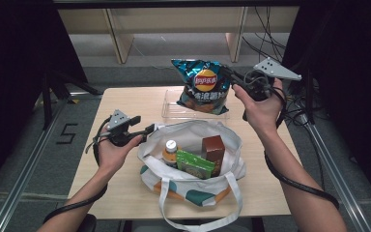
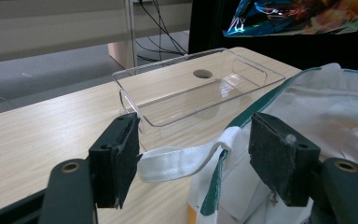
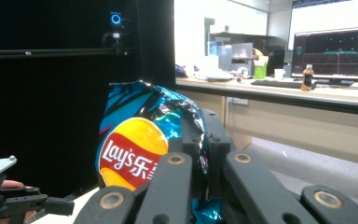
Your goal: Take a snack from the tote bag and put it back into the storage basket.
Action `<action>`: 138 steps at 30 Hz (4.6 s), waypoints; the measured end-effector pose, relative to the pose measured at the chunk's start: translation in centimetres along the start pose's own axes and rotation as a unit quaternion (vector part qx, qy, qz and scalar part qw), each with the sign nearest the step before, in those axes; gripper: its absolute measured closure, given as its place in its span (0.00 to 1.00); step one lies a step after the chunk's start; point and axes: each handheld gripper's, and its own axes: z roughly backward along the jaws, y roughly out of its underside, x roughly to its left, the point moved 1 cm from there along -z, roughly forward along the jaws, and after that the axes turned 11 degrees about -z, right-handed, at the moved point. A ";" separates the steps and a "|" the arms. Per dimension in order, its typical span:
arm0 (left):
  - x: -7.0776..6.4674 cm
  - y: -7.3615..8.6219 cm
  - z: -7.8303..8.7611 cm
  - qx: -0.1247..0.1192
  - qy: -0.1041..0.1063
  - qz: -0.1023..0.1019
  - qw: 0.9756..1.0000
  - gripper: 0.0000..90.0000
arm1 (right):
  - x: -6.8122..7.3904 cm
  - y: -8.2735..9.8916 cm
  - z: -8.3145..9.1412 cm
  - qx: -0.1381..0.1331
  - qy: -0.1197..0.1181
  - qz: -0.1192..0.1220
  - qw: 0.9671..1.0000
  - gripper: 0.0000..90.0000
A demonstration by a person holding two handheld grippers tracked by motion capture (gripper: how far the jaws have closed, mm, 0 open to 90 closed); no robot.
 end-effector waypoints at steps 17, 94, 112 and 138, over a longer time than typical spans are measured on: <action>0.1 -0.2 0.1 -0.009 0.000 -0.003 1.000 0.35 | -0.9 0.4 -1.3 0.005 0.008 -0.005 1.000 1.00; -0.1 -0.3 0.1 -0.011 0.000 -0.006 1.000 0.34 | -6.8 3.1 -7.7 0.029 0.081 -0.041 0.995 1.00; -0.2 -0.3 0.1 -0.013 0.000 -0.001 1.000 0.33 | -7.4 3.1 -9.0 0.029 0.083 -0.048 0.995 1.00; -0.2 -0.2 0.0 -0.009 0.001 0.000 1.000 0.33 | -8.7 4.1 -10.2 0.030 0.104 -0.070 0.992 1.00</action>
